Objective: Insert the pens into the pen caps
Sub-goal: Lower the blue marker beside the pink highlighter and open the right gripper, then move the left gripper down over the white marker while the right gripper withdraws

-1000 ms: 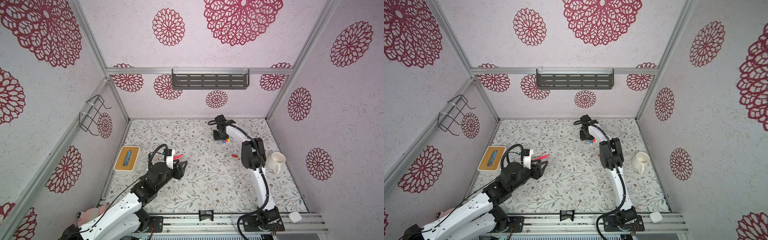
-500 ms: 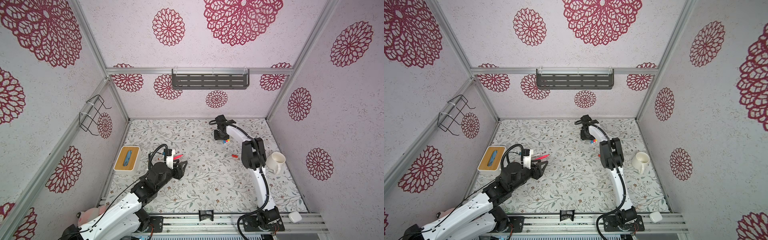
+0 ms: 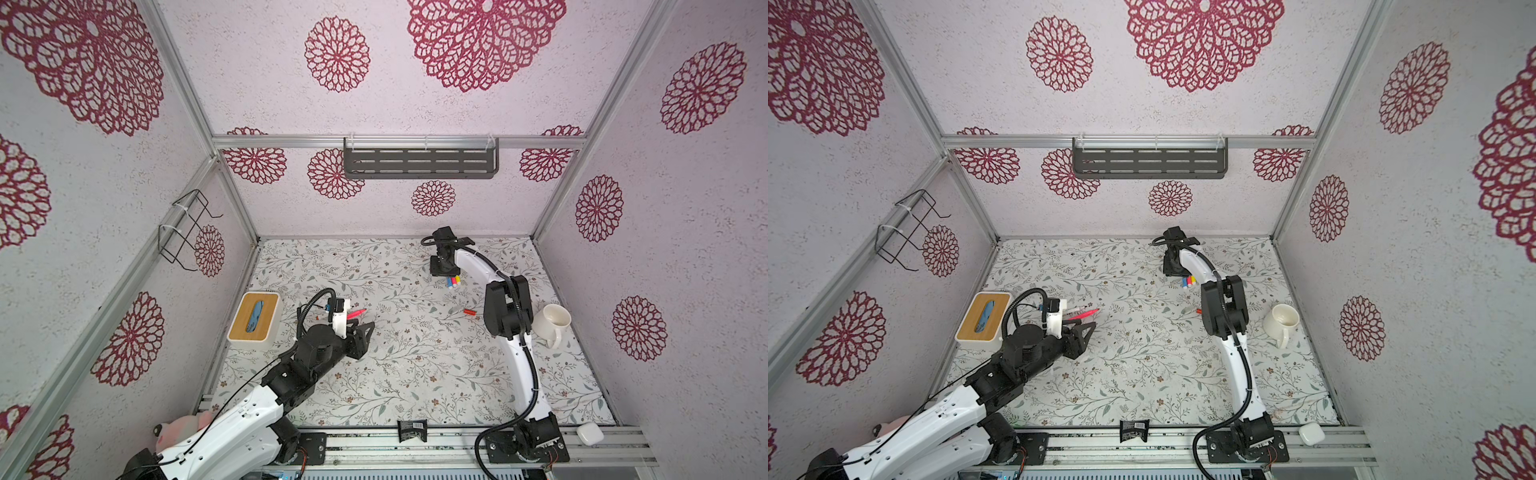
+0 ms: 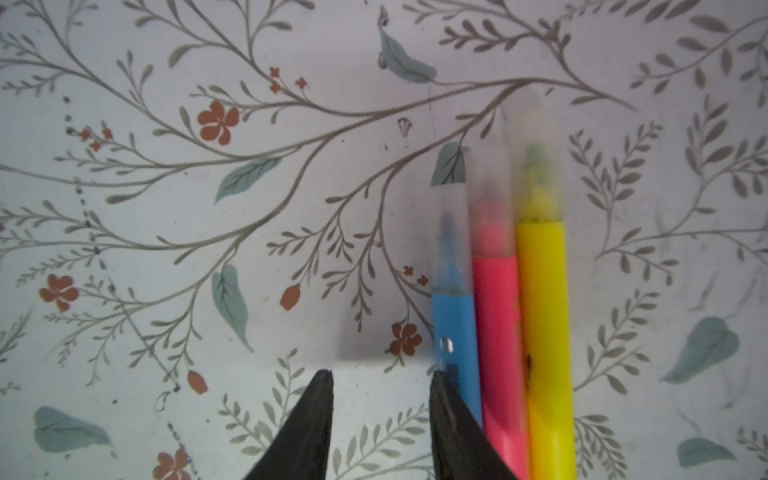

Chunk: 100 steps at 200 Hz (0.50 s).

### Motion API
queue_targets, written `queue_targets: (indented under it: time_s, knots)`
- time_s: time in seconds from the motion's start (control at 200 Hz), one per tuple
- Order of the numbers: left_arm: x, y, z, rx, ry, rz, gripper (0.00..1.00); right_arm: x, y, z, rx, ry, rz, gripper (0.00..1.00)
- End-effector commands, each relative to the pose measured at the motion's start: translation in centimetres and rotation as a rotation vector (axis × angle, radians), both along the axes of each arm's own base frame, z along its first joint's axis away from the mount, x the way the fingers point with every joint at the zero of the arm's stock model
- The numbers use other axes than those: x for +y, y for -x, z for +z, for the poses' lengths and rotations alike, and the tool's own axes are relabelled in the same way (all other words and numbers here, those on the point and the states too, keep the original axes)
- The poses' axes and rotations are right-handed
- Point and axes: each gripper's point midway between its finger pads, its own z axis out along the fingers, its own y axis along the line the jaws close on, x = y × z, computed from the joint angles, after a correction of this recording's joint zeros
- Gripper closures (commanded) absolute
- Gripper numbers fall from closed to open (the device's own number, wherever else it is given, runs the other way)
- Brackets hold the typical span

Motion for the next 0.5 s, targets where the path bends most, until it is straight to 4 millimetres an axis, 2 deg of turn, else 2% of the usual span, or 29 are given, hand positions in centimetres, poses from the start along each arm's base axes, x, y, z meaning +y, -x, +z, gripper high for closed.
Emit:
queue_targets:
  time_s: [0.0, 0.06, 0.1, 0.24, 0.355, 0.495]
  knots:
    - [0.0, -0.1, 0.6, -0.020, -0.018, 0.005, 0.44, 2.1, 0.0, 7.4, -0.143, -0.101, 0.053, 0.59]
    - [0.2, -0.3, 0.4, -0.014, -0.024, 0.016, 0.44, 3.7, 0.8, 10.0, -0.200, -0.170, 0.128, 0.59]
    - [0.3, -0.3, 0.1, -0.004, -0.031, 0.020, 0.43, 4.8, 1.5, 12.5, -0.257, -0.232, 0.186, 0.59]
    - [1.2, -1.3, -1.2, 0.058, -0.053, 0.061, 0.41, 7.6, 5.3, 18.6, -0.432, -0.455, 0.359, 0.50]
    - [2.3, -2.8, -2.8, 0.144, -0.096, 0.110, 0.41, 8.3, 8.8, 21.7, -0.504, -0.555, 0.457, 0.45]
    - [3.5, -5.1, -4.6, 0.223, -0.116, 0.155, 0.41, 8.5, 12.3, 22.6, -0.502, -0.610, 0.530, 0.42]
